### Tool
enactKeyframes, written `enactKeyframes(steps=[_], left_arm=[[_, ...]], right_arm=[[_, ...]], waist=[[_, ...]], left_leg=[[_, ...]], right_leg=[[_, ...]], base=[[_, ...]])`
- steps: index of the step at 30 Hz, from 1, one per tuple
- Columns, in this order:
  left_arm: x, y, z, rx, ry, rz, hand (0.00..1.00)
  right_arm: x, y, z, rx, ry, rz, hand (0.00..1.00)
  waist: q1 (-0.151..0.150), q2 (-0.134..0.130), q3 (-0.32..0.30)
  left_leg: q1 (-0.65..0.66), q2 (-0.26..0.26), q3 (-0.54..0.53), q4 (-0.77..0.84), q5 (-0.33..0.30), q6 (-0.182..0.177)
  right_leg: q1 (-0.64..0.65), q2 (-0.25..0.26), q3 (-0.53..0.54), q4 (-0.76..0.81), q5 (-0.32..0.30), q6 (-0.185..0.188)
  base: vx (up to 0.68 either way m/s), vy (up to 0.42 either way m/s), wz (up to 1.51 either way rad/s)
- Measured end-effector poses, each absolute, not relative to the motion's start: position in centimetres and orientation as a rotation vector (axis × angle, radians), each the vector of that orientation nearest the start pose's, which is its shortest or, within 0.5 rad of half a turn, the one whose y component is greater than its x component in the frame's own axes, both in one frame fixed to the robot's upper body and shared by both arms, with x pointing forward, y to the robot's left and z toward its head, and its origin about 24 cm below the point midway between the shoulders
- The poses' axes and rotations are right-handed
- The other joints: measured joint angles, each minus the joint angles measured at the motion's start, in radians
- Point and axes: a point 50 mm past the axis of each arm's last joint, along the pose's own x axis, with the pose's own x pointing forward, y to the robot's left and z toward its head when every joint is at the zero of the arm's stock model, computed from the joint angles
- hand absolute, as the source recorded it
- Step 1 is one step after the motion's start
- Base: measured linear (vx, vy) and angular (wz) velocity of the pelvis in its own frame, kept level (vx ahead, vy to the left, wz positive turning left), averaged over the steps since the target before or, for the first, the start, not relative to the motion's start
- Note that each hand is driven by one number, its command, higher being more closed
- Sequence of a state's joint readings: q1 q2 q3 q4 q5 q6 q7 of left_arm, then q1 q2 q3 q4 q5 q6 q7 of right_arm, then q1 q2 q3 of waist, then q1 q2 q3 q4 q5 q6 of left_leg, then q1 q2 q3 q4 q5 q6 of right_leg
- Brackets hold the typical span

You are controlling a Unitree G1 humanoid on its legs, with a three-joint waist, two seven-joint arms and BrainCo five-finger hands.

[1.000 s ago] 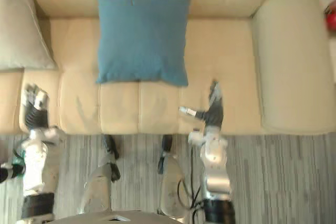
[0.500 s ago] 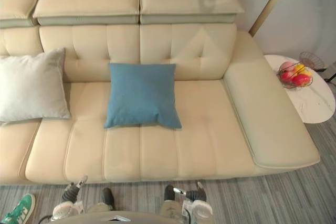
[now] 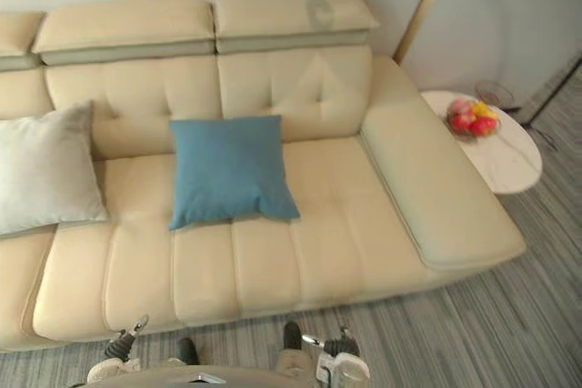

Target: Pick up cushions and gather them together orderly.

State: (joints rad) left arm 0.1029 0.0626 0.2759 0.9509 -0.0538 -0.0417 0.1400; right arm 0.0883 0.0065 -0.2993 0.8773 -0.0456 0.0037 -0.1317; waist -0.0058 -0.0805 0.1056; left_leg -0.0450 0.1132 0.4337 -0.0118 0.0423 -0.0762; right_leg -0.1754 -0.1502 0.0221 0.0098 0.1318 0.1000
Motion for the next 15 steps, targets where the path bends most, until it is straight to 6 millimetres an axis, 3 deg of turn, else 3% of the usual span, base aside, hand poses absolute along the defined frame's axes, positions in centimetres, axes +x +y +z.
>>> enactKeyframes(steps=[1,2,3,4,5,6,8,9,10,11,13,15], left_arm=[[10.8,22.5,-14.7,-0.046,0.969,0.481,0.00],[11.1,22.3,-14.5,-0.060,0.950,0.487,0.00],[11.4,22.1,-14.5,-0.071,0.941,0.487,0.00],[11.6,22.4,-14.3,-0.065,0.929,0.489,0.00],[11.8,22.8,-14.1,-0.054,0.916,0.494,0.00],[11.8,23.3,-13.9,-0.051,0.908,0.506,0.00],[11.6,23.6,-13.8,-0.069,0.903,0.539,0.00],[11.3,23.5,-14.0,-0.093,0.907,0.563,0.00],[11.1,23.3,-14.1,-0.116,0.912,0.588,0.00],[11.0,23.1,-14.1,-0.124,0.915,0.588,0.00],[11.2,21.3,-14.5,-0.174,0.925,0.560,0.00],[11.0,21.0,-14.6,-0.177,0.933,0.559,0.00]], right_arm=[[12.3,-19.5,-14.5,0.015,0.963,-0.363,0.00],[13.1,-19.6,-14.2,0.004,0.942,-0.352,0.00],[13.6,-19.5,-14.1,0.003,0.928,-0.346,0.00],[13.4,-19.4,-14.1,0.026,0.928,-0.356,0.00],[12.7,-19.3,-14.5,0.022,0.950,-0.354,0.00],[12.6,-18.9,-14.6,0.022,0.963,-0.339,0.00],[13.5,-18.6,-14.5,0.019,0.955,-0.323,0.00],[14.2,-18.6,-14.3,0.015,0.939,-0.319,0.00],[15.6,-18.6,-13.7,-0.004,0.900,-0.305,0.00],[16.1,-18.7,-13.5,-0.009,0.886,-0.300,0.00],[17.0,-19.9,-13.0,-0.041,0.862,-0.314,0.00],[16.4,-20.2,-13.2,-0.051,0.876,-0.328,0.00]], waist=[[0.007,-0.028,0.016],[0.021,-0.007,0.033],[0.005,0.004,0.044],[-0.009,0.003,0.043],[-0.003,-0.016,0.040],[0.001,-0.036,0.031],[0.019,-0.038,0.032],[0.036,-0.029,0.037],[0.058,0.001,0.051],[0.060,0.012,0.058],[0.053,0.100,0.110],[0.045,0.119,0.109]], left_leg=[[-0.033,-0.021,-0.014,0.052,-0.031,0.044],[-0.044,0.005,-0.010,0.042,-0.014,0.062],[-0.051,0.024,0.001,0.055,-0.013,0.064],[-0.053,0.032,-0.030,0.075,-0.013,0.066],[-0.055,0.030,-0.055,0.108,-0.011,0.062],[-0.094,0.022,-0.079,0.161,-0.011,0.063],[-0.137,0.032,-0.092,0.213,-0.011,0.062],[-0.152,0.048,-0.090,0.229,-0.008,0.058],[-0.180,0.074,-0.077,0.246,0.000,0.044],[-0.192,0.081,-0.078,0.251,0.004,0.039],[-0.216,0.134,-0.125,0.241,0.050,0.012],[-0.209,0.144,-0.141,0.197,0.111,0.000]], right_leg=[[0.005,-0.006,0.022,-0.063,0.033,-0.071],[-0.035,-0.004,-0.058,0.024,-0.018,-0.132],[-0.097,-0.023,-0.103,0.245,-0.110,-0.137],[-0.116,-0.045,-0.137,0.490,-0.198,-0.098],[-0.084,-0.070,-0.146,0.677,-0.246,-0.066],[-0.032,-0.082,-0.135,0.744,-0.272,-0.012],[0.028,-0.052,-0.101,0.628,-0.347,0.070],[0.068,-0.024,-0.089,0.537,-0.376,0.060],[0.118,0.003,-0.107,0.385,-0.405,0.030],[0.129,0.012,-0.119,0.342,-0.409,0.022],[0.170,0.082,-0.153,0.255,-0.366,-0.004],[0.169,0.103,-0.183,0.261,-0.356,-0.016]], base=[[-0.08,0.023,-0.87],[-0.10,0.052,-0.84],[-0.08,0.032,-0.28],[0.03,-0.002,0.44],[0.03,-0.104,0.82],[0.01,-0.127,0.68],[-0.08,-0.135,0.21],[-0.15,-0.163,-0.35],[-0.23,-0.184,-0.41],[-0.23,-0.146,-0.32],[-0.32,-0.137,0.15],[-0.30,-0.130,0.37]])
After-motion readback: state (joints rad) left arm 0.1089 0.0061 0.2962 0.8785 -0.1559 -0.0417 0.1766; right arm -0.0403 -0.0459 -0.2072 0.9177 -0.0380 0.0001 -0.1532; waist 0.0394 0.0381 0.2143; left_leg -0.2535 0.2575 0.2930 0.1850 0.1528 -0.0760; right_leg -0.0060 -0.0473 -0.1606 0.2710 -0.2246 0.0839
